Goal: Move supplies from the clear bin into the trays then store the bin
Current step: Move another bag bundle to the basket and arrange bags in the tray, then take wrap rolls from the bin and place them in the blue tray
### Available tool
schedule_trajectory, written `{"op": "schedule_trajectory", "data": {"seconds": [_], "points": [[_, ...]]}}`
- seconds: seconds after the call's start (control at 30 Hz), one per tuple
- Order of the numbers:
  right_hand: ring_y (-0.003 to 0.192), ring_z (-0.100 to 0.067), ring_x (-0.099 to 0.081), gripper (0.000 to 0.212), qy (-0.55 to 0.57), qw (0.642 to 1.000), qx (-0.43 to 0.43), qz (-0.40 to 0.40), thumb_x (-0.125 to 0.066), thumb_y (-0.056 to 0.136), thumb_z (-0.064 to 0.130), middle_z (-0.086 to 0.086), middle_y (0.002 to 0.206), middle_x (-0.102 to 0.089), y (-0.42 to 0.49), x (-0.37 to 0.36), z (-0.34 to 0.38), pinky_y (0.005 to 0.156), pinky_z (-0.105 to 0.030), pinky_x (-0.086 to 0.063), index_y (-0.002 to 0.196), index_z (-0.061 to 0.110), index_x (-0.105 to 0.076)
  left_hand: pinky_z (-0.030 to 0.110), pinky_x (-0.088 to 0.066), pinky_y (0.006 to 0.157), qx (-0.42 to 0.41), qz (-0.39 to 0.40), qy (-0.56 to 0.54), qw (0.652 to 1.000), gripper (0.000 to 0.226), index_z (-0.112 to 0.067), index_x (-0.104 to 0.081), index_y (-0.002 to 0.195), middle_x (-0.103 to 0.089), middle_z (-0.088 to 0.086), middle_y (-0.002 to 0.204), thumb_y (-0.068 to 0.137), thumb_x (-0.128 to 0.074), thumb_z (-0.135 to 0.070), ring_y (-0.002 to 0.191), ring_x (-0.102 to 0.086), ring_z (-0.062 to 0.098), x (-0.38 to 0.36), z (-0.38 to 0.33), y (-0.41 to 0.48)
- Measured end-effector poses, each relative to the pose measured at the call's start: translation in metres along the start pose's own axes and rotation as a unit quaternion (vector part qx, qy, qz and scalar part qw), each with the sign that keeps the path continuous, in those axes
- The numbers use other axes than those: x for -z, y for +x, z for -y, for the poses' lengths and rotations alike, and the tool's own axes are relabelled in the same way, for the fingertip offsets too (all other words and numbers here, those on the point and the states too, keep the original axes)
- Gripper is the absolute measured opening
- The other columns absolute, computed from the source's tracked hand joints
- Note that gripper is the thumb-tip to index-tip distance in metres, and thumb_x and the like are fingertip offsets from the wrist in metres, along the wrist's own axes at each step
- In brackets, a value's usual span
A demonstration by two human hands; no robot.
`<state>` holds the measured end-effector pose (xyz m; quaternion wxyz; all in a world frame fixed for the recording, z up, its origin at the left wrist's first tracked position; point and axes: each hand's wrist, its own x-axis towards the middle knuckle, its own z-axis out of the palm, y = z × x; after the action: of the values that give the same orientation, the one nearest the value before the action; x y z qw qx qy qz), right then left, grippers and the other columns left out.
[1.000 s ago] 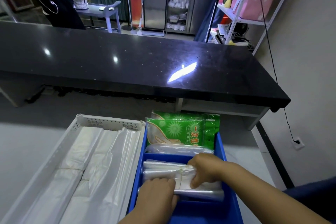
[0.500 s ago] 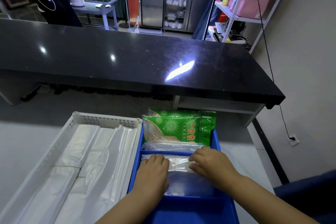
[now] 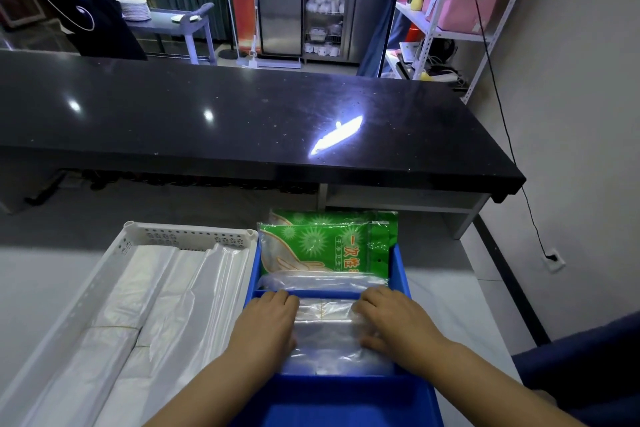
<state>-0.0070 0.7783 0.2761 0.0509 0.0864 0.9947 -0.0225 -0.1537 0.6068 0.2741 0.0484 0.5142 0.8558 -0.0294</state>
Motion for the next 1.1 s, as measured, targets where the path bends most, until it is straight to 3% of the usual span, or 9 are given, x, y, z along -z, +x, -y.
{"op": "schedule_trajectory", "data": {"seconds": [0.07,0.17,0.23,0.33,0.5,0.7,0.9,1.0,1.1], "points": [[0.108,-0.022,-0.050,0.040,0.036,0.999,-0.010,0.026,-0.059,0.081,0.036,-0.001,0.120,-0.054,-0.002,-0.003,-0.002,0.085,-0.034,-0.043,0.117,0.020,-0.053,0.035,-0.039,0.085,-0.005,0.008,0.002,1.000,0.030,-0.013,-0.052,0.107,-0.056,0.007,0.116,0.078,-0.054,-0.019,0.108,-0.051,0.028,-0.005,0.001,-0.001],[0.108,-0.023,-0.049,0.039,0.027,0.999,0.003,0.036,-0.057,0.083,0.039,-0.001,0.120,-0.053,-0.002,-0.001,-0.006,0.085,-0.033,-0.042,0.117,0.021,-0.054,0.029,-0.045,0.074,-0.008,-0.034,0.001,0.999,0.028,-0.016,-0.060,0.092,-0.063,0.003,0.099,0.068,-0.069,-0.027,0.093,-0.060,0.022,0.003,0.001,-0.005],[0.109,-0.023,-0.049,0.041,0.013,0.999,0.014,0.030,-0.055,0.083,0.042,-0.001,0.119,-0.054,0.001,0.002,-0.007,0.086,-0.034,-0.041,0.118,0.021,-0.054,0.029,-0.045,0.076,-0.020,-0.033,-0.018,0.999,0.027,-0.017,-0.059,0.093,-0.062,0.002,0.101,0.070,-0.067,-0.029,0.095,-0.059,0.021,0.006,0.000,-0.008],[0.107,-0.024,-0.051,0.038,0.001,0.999,0.036,-0.006,-0.051,0.086,0.043,-0.001,0.115,-0.057,0.010,0.008,-0.008,0.085,-0.036,-0.042,0.116,0.020,-0.055,0.018,-0.048,0.052,-0.016,-0.050,-0.021,0.998,0.034,-0.021,-0.064,0.067,-0.066,-0.005,0.070,0.041,-0.085,-0.030,0.063,-0.064,0.016,0.020,0.002,-0.014],[0.100,-0.028,-0.056,0.031,0.003,0.994,0.103,-0.041,-0.041,0.090,0.039,-0.004,0.104,-0.064,0.035,0.013,0.007,0.074,-0.036,-0.044,0.108,0.020,-0.057,0.035,-0.049,0.063,0.131,-0.119,-0.098,0.979,0.011,-0.014,-0.066,0.082,-0.067,0.006,0.079,0.074,-0.069,-0.022,0.076,-0.062,0.030,0.023,0.013,-0.042],[0.093,-0.031,-0.060,0.026,0.027,0.979,0.197,-0.046,-0.041,0.091,0.037,-0.005,0.097,-0.066,0.063,0.017,0.057,0.067,-0.036,-0.042,0.098,0.021,-0.060,0.030,-0.039,0.053,0.296,-0.141,-0.077,0.942,0.008,-0.020,-0.064,0.081,-0.065,-0.001,0.073,0.081,-0.064,-0.028,0.071,-0.060,0.024,0.022,0.035,-0.120],[0.088,-0.027,-0.061,0.031,0.038,0.961,0.270,-0.045,-0.034,0.093,0.034,-0.003,0.092,-0.067,0.071,0.027,0.142,0.069,-0.036,-0.048,0.093,0.016,-0.059,0.023,-0.031,0.046,0.421,-0.158,-0.077,0.890,0.014,-0.017,-0.062,0.064,-0.062,0.000,0.059,0.070,-0.075,-0.015,0.055,-0.057,0.023,0.024,0.056,-0.229],[0.084,-0.022,-0.062,0.030,0.054,0.947,0.315,-0.043,-0.037,0.093,0.034,0.000,0.090,-0.068,0.070,0.036,0.193,0.071,-0.032,-0.049,0.094,0.019,-0.063,0.029,-0.041,0.048,0.484,-0.181,-0.094,0.851,0.013,-0.016,-0.062,0.066,-0.063,0.003,0.065,0.073,-0.073,-0.017,0.062,-0.058,0.025,0.021,0.066,-0.288],[0.078,-0.019,-0.060,0.031,0.036,0.937,0.341,-0.073,-0.036,0.093,0.035,0.001,0.084,-0.067,0.067,0.037,0.242,0.061,-0.024,-0.036,0.091,0.021,-0.063,0.032,-0.043,0.050,0.518,-0.196,-0.094,0.827,0.012,-0.015,-0.062,0.069,-0.063,0.005,0.067,0.077,-0.070,-0.018,0.065,-0.058,0.028,0.009,0.081,-0.340]]}}
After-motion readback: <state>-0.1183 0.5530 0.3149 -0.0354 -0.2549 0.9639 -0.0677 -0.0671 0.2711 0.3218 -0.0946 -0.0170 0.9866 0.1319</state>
